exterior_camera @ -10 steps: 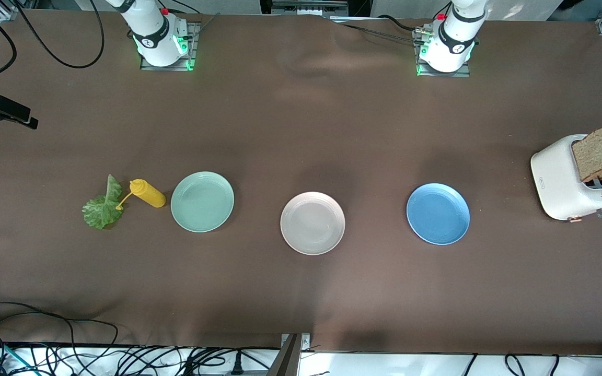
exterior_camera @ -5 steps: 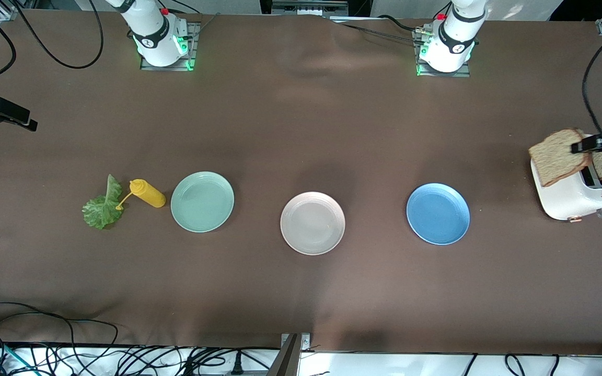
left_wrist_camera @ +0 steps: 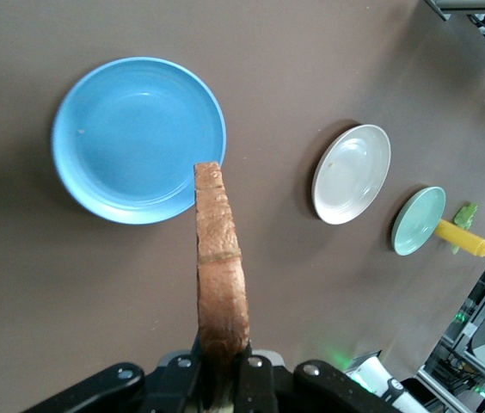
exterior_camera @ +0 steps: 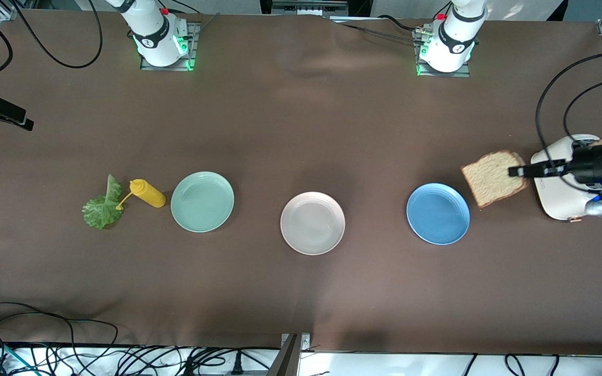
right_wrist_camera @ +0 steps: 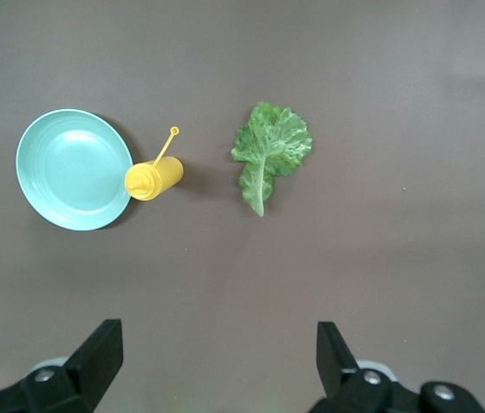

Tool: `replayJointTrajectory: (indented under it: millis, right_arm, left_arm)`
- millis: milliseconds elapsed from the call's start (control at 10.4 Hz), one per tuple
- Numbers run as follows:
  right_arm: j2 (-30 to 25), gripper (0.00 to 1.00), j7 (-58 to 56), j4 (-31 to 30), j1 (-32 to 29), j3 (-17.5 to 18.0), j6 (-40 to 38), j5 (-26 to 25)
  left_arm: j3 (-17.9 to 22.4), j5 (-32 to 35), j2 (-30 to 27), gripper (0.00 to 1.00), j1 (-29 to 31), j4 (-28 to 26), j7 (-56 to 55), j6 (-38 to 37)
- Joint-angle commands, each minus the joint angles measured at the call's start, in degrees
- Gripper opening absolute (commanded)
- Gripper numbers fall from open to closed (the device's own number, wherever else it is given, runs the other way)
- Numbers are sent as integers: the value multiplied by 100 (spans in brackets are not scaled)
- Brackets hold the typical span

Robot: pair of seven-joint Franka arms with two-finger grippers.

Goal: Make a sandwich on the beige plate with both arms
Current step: 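Carry the bread slice over the beige plate with the left gripper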

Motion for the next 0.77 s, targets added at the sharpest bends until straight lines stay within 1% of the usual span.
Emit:
replayJointTrajectory:
  millis: [0, 96, 192, 385, 674]
  right_arm:
    - [-33, 100, -65, -16, -35, -305, -48, -41]
    - [-60, 100, -65, 1, -35, -621, -57, -6]
    - [-103, 100, -83, 2, -35, -693, -74, -6]
    - [-156, 100, 5, 19, -9, -624, -328, -32]
    - [-113, 100, 5, 89, 17, -580, -233, -15]
  left_arm:
    - [10, -646, 105, 0, -813, -220, -710, 956]
    - [10, -736, 193, 0, -1191, -221, -991, 1378]
    - [10, -754, 307, 0, -1534, -221, -1255, 1756]
    - [10, -763, 562, 0, -2228, -212, -1642, 2512]
    - [1, -763, 1062, 0, -3178, -107, -2223, 3786]
